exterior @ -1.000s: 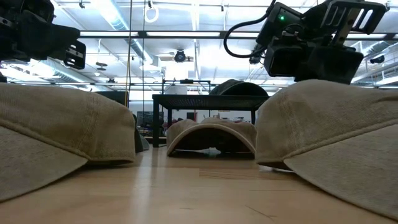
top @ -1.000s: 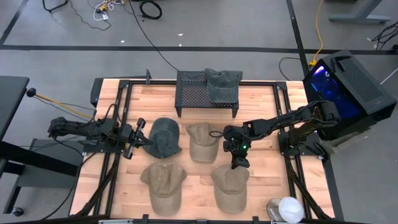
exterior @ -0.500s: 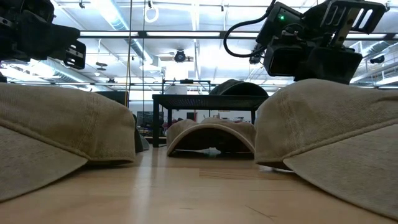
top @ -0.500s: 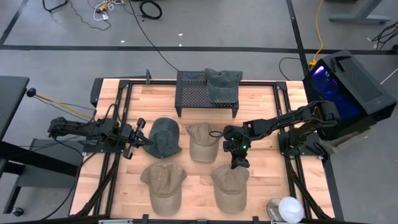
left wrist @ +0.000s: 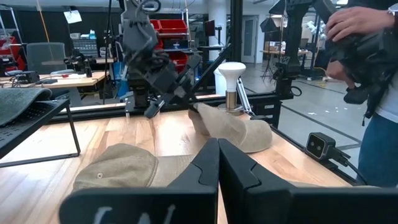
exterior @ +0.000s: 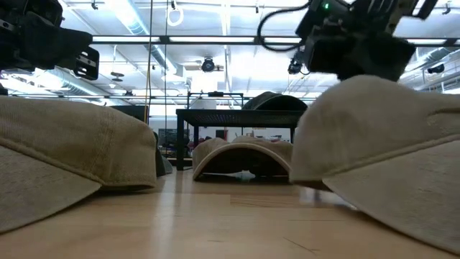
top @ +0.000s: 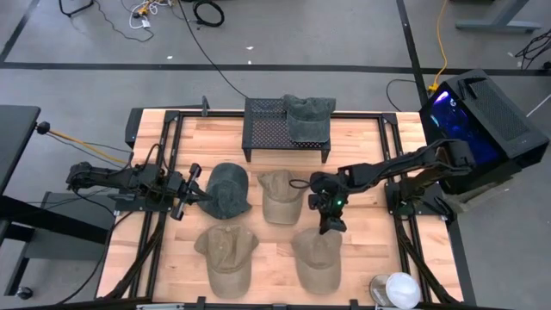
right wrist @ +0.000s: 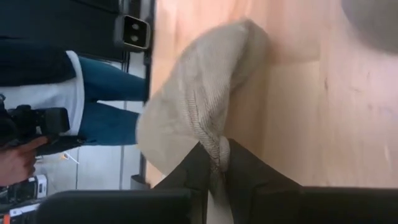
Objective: Pick & Place hat
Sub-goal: Put the bottom right brown cap on the shelf
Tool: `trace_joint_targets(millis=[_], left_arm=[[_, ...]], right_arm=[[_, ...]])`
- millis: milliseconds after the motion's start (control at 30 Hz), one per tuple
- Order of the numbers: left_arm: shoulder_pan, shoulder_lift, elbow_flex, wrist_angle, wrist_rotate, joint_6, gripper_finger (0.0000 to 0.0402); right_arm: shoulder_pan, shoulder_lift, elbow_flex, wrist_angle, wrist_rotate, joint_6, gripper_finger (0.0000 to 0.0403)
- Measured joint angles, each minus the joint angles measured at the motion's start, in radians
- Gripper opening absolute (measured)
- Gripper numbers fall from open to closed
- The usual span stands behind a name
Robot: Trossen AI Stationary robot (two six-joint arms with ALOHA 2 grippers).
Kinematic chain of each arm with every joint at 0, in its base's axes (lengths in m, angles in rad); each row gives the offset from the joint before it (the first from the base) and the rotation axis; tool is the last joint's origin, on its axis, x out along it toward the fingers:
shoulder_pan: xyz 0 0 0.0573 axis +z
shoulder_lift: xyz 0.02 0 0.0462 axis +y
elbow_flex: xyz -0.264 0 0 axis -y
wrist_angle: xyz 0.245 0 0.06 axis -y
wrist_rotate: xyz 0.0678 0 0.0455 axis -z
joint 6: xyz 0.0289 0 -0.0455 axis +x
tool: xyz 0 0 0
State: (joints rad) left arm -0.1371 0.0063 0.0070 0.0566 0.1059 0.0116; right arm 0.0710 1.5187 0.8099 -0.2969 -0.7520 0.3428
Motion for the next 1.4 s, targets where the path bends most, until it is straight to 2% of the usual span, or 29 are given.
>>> trace_joint_targets(millis=[333, 733, 1400], left_arm=[[0.0, 0.0, 0.0, 0.004, 0.0, 0.0, 0.0003], [0.0, 0.0, 0.0, 0.005, 0.0, 0.0, 0.0003], [0.0, 0.0, 0.0, 0.006, 0.0, 0.0, 0.0003]], right_arm=[[0.032, -0.029, 0.068, -0.009, 0.01, 0.016, 0.0036], [0.075, -0.098, 0.162, -0.162, 0.068, 0.016, 0.0036], [0.081, -0.098, 0.509, -0.412, 0.231, -0.089, 0.0036]])
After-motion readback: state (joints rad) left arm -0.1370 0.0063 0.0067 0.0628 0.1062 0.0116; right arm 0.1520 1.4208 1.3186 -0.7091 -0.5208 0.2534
